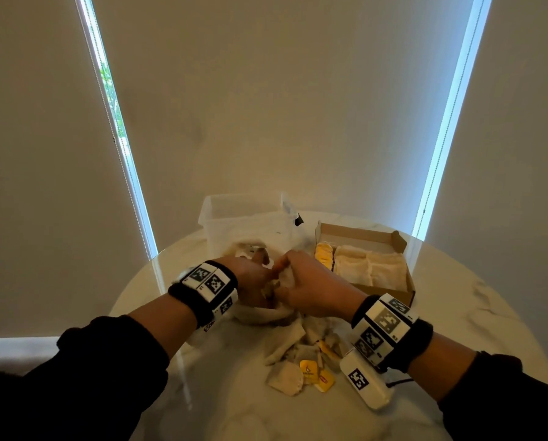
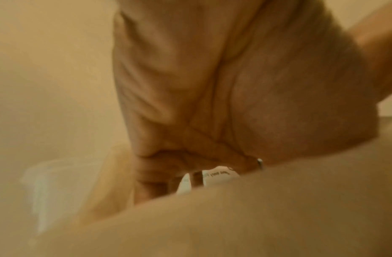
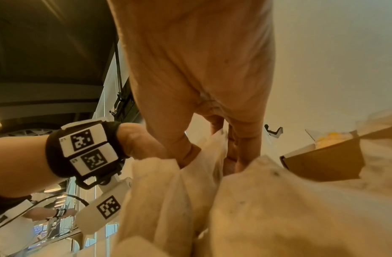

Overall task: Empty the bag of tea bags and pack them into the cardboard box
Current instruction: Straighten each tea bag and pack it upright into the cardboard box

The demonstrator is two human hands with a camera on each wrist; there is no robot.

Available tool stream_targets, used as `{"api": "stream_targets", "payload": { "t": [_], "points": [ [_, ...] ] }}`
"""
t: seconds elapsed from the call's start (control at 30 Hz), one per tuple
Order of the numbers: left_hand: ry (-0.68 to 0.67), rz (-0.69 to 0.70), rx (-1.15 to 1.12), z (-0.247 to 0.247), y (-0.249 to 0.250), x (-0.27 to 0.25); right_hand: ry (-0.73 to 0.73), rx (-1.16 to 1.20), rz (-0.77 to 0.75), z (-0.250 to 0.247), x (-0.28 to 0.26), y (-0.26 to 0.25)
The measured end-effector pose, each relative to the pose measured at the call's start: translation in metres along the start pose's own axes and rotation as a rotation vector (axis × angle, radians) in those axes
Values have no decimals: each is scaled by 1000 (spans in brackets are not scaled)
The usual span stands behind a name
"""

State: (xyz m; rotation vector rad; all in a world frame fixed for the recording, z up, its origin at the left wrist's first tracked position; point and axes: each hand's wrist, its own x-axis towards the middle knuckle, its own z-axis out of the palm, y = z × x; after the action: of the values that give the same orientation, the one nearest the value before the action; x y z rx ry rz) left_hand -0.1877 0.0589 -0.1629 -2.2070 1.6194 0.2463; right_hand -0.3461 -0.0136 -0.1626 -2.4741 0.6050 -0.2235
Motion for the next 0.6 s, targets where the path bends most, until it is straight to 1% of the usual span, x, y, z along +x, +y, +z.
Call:
{"api": "stream_targets", "payload": {
  "t": [0.1, 0.17, 0.27, 0.33, 0.4, 0.5, 0.57, 0.6],
  "points": [
    [29, 52, 83, 3, 2, 4, 7, -6, 5, -1, 3, 0],
    [82, 94, 36, 4, -3, 5, 25, -18, 10, -3, 4, 1],
    [232, 227, -134, 4, -18, 1, 26, -91, 33, -5, 4, 6],
    [310, 246, -245, 3, -27, -6, 12, -136, 40, -4, 4, 11],
    [354, 268, -382, -1, -33, -16, 19, -200, 29, 0, 4, 12],
    [377, 292, -547, -14, -41, -36, 35, -273, 23, 4, 8, 10],
    [401, 308, -679, -25, -47, -49, 18, -208, 18, 3, 10, 7],
    [415, 311, -752, -30, -51, -55, -3, -125, 9, 2, 10, 6]
  ]
}}
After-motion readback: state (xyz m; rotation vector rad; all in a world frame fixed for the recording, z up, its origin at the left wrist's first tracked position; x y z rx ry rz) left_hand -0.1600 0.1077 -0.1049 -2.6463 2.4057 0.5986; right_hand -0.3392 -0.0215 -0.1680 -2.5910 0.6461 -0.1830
